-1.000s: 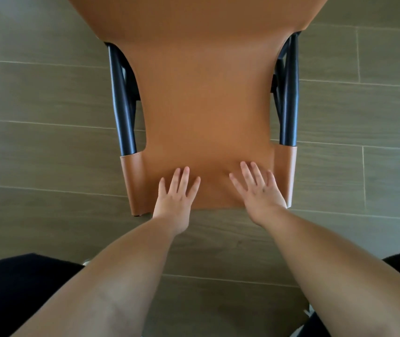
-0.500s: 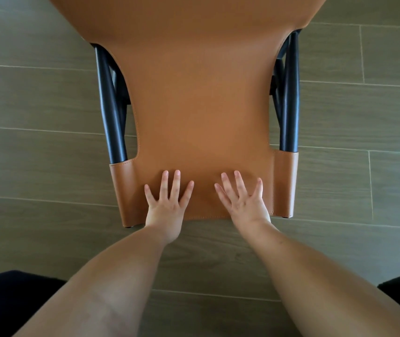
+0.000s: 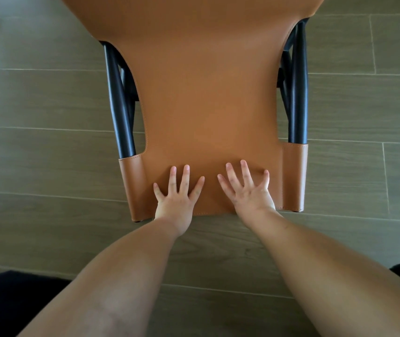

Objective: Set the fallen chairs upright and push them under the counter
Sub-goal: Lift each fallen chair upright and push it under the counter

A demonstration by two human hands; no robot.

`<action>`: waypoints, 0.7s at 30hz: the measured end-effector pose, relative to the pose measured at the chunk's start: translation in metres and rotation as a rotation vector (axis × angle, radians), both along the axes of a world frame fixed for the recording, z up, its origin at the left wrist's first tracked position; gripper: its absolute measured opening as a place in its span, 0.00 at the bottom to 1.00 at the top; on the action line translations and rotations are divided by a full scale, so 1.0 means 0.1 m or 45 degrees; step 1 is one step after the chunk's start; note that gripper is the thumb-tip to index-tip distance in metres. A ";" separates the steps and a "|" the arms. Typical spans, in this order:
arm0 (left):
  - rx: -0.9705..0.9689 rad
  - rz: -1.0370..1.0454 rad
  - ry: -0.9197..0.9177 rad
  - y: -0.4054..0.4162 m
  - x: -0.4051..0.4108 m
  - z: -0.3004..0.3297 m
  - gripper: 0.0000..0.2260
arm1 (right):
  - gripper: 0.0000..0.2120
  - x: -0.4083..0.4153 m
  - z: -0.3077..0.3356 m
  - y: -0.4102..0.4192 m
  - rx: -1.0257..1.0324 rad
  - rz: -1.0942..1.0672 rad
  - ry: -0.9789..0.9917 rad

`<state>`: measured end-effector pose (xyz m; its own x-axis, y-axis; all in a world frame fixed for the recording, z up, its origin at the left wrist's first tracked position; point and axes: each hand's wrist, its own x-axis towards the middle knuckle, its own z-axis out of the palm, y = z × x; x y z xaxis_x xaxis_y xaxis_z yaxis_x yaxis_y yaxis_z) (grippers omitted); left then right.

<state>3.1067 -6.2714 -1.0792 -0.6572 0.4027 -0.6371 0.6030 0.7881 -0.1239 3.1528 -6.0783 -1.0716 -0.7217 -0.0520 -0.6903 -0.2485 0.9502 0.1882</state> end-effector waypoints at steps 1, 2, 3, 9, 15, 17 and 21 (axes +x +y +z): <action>0.002 -0.001 -0.013 0.00 0.00 0.02 0.46 | 0.50 -0.02 0.01 -0.03 -0.005 -0.017 -0.003; 0.007 -0.003 -0.024 -0.01 -0.01 0.03 0.45 | 0.50 -0.02 0.02 -0.05 -0.010 -0.030 -0.007; 0.012 -0.007 -0.029 -0.01 -0.01 0.05 0.45 | 0.50 -0.02 0.03 -0.06 -0.016 -0.038 -0.008; -0.007 -0.025 -0.049 0.00 -0.03 0.16 0.44 | 0.50 -0.02 0.10 -0.03 -0.074 -0.082 -0.055; -0.051 -0.066 -0.060 -0.04 -0.09 0.26 0.47 | 0.52 -0.07 0.18 -0.03 -0.135 -0.122 -0.113; -0.079 -0.065 -0.066 -0.09 -0.14 0.33 0.48 | 0.54 -0.10 0.23 -0.07 -0.166 -0.126 -0.122; -0.109 -0.057 -0.077 -0.15 -0.19 0.56 0.49 | 0.55 -0.13 0.40 -0.12 -0.198 -0.128 -0.125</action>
